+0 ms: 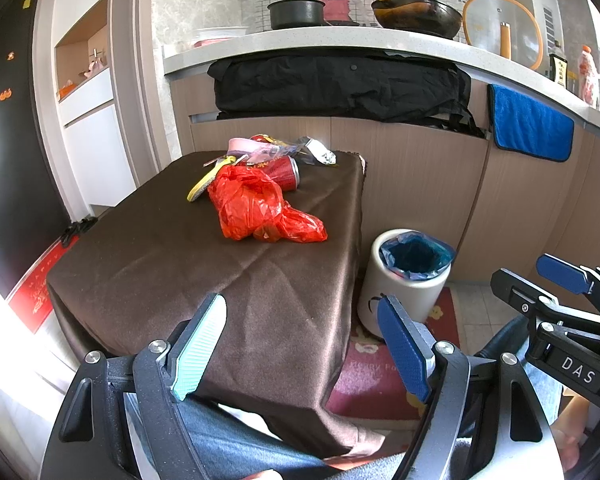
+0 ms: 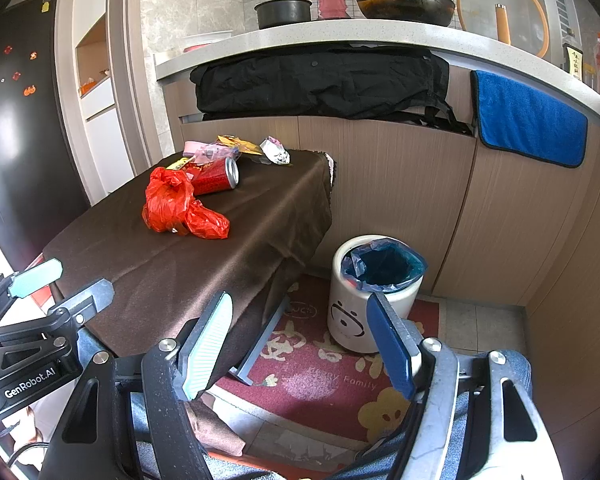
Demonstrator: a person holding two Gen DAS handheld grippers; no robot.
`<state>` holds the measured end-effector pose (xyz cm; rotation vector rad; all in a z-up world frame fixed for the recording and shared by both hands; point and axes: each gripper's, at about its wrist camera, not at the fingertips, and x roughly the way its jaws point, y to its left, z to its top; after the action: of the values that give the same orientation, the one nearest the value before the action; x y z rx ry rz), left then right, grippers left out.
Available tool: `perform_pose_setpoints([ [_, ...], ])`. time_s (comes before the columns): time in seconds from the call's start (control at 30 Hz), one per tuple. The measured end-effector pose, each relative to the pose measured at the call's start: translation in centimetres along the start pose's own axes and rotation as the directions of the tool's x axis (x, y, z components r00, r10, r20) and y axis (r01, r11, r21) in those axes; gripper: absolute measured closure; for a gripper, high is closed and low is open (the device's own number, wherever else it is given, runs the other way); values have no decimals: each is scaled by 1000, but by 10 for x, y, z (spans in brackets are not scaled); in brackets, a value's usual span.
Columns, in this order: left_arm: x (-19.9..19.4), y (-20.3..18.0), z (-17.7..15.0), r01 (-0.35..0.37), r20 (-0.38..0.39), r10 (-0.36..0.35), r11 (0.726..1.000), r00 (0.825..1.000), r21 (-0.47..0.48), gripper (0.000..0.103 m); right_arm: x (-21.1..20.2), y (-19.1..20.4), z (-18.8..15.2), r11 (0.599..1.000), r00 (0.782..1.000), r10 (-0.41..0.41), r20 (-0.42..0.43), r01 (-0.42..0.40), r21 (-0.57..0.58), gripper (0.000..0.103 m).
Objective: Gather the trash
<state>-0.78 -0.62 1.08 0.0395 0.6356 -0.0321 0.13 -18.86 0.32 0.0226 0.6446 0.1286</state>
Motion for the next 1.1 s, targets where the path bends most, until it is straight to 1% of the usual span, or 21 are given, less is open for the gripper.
perform_pose_setpoints([
  [0.73, 0, 1, 0, 0, 0, 0, 1000, 1000, -1, 25, 0, 0, 0, 1000, 1000, -1, 2, 1, 0, 36],
  [0.97, 1, 1, 0, 5, -7, -5, 1000, 1000, -5, 25, -1, -1, -7, 1000, 1000, -1, 6, 1, 2, 36],
  [1.1, 5, 4, 4, -13, 21, 13, 1000, 1000, 6, 25, 4, 1, 2, 1000, 1000, 15, 24, -14, -16, 36],
])
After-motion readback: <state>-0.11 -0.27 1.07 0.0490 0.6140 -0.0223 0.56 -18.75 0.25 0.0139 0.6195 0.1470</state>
